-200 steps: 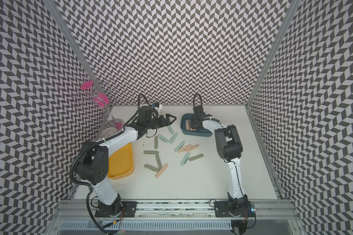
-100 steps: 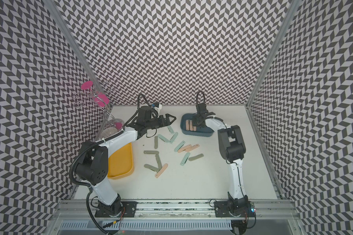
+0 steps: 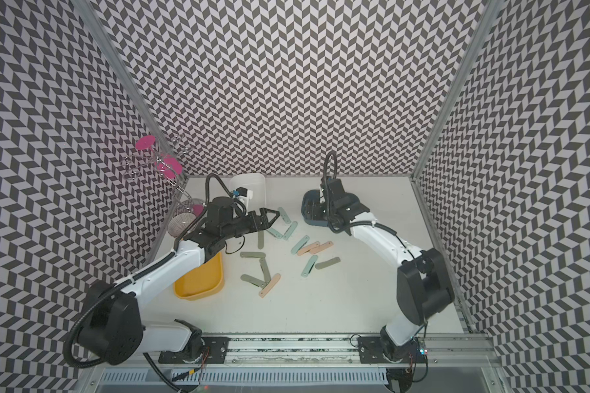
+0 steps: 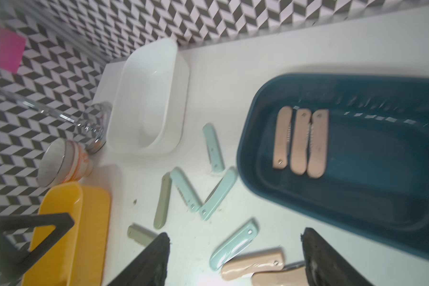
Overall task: Place the fruit knives into the storage box by color
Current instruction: Place the fruit knife in the storage box, then adjust the fruit knife at the center of the board.
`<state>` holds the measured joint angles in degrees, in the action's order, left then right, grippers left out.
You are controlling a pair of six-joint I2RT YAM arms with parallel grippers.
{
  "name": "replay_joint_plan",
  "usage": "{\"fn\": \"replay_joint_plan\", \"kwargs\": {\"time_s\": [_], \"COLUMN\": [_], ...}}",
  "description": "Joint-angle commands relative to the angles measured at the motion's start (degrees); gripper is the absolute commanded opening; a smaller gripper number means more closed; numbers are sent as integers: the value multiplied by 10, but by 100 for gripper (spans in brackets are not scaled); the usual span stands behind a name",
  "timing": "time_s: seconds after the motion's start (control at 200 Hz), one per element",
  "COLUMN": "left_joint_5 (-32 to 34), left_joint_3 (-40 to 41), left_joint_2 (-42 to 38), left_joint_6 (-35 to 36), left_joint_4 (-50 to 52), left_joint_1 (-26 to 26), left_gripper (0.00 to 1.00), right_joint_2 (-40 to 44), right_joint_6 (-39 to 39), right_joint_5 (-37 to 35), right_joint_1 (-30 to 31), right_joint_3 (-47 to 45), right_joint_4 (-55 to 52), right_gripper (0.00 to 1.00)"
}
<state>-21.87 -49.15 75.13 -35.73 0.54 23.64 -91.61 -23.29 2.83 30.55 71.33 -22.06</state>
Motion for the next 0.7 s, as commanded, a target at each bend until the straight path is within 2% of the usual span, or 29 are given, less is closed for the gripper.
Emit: {"fn": "replay_joint_plan", "kwargs": {"time_s": [0.0,0.065,0.255,0.461,0.566,0.691], "left_joint_5": [31,50,126,216,247,260], "left_joint_3": [50,81,180,260,291,313], "left_joint_2": [-50,-79,-132,-167,-185,-195], "left_joint_6": [-13,-25,-99,-186,-216,-226], "left_joint_4": [35,46,35,15,6,-1], "left_joint_1": [15,37,140,235,260,266], "left_gripper": [100,100,100,100,100,100], "right_joint_2": [45,68,123,172,196,219], "right_joint_6": [-38,-57,-95,-68,-49,-41], "right_joint_5": [-41,-54,-78,-100,-107,-120], "right_joint_1": [40,62,87,90,90,90], "right_joint_3": [-62,-100,-177,-203,-209,-218], "right_joint_4": [31,46,70,55,40,28], "right_gripper": [92,100,100,100,100,100]}}
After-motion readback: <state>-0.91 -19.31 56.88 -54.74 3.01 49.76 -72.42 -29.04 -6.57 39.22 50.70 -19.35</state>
